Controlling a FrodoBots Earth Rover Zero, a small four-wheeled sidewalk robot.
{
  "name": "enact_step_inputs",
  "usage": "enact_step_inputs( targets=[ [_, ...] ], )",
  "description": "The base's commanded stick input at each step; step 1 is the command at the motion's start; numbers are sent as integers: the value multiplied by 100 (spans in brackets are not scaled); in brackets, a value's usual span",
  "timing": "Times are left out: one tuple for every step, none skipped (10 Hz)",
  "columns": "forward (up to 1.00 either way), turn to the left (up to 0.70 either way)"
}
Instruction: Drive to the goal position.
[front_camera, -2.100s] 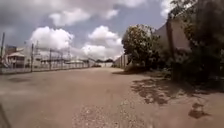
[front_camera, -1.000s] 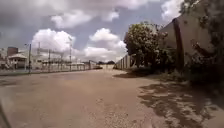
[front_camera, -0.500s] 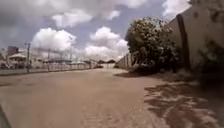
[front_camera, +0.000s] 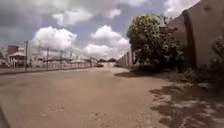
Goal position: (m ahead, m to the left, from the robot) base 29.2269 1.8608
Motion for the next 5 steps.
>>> enact_step_inputs(
  targets=[
    [60, 9],
    [60, 8],
    [60, 6],
    [60, 6],
    [60, 6]
  ],
)
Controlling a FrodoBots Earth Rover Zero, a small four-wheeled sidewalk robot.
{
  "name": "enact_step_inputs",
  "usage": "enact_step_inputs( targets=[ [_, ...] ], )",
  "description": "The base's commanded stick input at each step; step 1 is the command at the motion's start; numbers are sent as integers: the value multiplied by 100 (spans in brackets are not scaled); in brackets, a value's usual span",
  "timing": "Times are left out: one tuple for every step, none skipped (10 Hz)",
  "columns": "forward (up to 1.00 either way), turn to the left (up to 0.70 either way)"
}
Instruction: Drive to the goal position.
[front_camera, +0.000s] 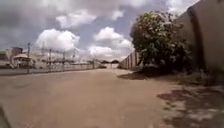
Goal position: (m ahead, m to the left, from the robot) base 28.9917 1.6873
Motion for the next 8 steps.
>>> enact_step_inputs(
  targets=[
    [60, 7],
    [60, 8],
    [60, 9],
    [60, 9],
    [60, 9],
    [60, 9],
    [60, 9],
    [60, 9]
  ],
)
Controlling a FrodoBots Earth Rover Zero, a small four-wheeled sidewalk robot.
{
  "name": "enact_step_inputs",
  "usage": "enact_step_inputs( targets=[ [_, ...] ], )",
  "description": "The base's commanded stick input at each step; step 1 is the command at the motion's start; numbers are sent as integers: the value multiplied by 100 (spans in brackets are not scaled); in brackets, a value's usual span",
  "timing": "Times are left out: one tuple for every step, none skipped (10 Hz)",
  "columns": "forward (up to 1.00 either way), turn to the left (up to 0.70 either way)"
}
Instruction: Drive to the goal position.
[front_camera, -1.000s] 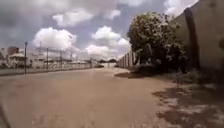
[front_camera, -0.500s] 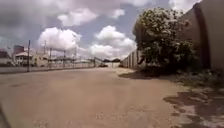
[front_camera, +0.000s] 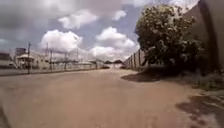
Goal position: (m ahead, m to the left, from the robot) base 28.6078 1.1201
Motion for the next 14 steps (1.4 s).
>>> enact_step_inputs(
  targets=[
    [60, 9],
    [60, 9],
    [60, 9],
    [60, 9],
    [60, 9],
    [60, 9],
    [60, 9],
    [60, 9],
    [60, 9],
    [60, 9],
    [60, 9],
    [60, 9],
    [60, 9],
    [60, 9]
  ],
)
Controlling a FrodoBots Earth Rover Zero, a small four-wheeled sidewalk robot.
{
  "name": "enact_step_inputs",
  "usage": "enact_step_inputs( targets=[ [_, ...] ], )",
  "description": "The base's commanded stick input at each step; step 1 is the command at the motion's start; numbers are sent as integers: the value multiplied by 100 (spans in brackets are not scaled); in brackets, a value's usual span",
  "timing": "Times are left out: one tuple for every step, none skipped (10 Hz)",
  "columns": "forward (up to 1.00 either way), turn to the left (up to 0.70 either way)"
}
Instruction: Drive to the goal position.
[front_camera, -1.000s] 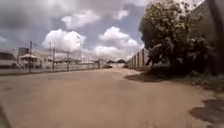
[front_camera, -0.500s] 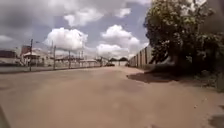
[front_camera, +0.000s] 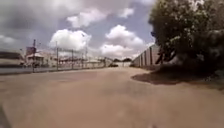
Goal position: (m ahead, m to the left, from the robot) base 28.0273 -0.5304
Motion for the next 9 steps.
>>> enact_step_inputs(
  targets=[
    [60, 9],
    [60, 9],
    [60, 9],
    [60, 9],
    [60, 9],
    [60, 9],
    [60, 9],
    [60, 9],
    [60, 9]
  ],
)
